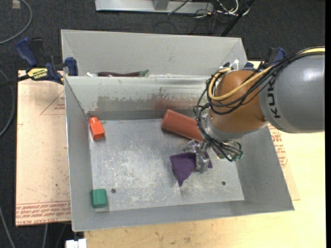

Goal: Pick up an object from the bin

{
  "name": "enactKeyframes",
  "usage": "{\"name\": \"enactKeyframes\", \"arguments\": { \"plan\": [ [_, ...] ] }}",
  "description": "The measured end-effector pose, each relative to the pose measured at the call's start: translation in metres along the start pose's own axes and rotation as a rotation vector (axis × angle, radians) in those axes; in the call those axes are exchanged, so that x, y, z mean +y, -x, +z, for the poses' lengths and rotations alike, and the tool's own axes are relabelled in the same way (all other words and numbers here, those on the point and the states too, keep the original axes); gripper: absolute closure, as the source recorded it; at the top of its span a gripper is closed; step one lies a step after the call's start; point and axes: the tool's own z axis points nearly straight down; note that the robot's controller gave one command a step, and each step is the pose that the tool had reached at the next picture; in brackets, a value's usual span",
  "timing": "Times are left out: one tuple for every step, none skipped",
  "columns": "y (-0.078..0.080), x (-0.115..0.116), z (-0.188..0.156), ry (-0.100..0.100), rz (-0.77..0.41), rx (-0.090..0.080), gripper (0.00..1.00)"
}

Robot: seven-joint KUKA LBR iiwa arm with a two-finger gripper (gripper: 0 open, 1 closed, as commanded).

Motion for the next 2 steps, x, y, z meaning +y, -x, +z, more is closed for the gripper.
{"name": "enactKeyframes", "arguments": {
  "plan": [
    [-0.001, 0.001, -0.008, 0.003, 0.000, 0.005, 1.00],
    [0.000, 0.001, -0.025, 0.002, 0.001, 0.002, 1.00]
  ]
}}
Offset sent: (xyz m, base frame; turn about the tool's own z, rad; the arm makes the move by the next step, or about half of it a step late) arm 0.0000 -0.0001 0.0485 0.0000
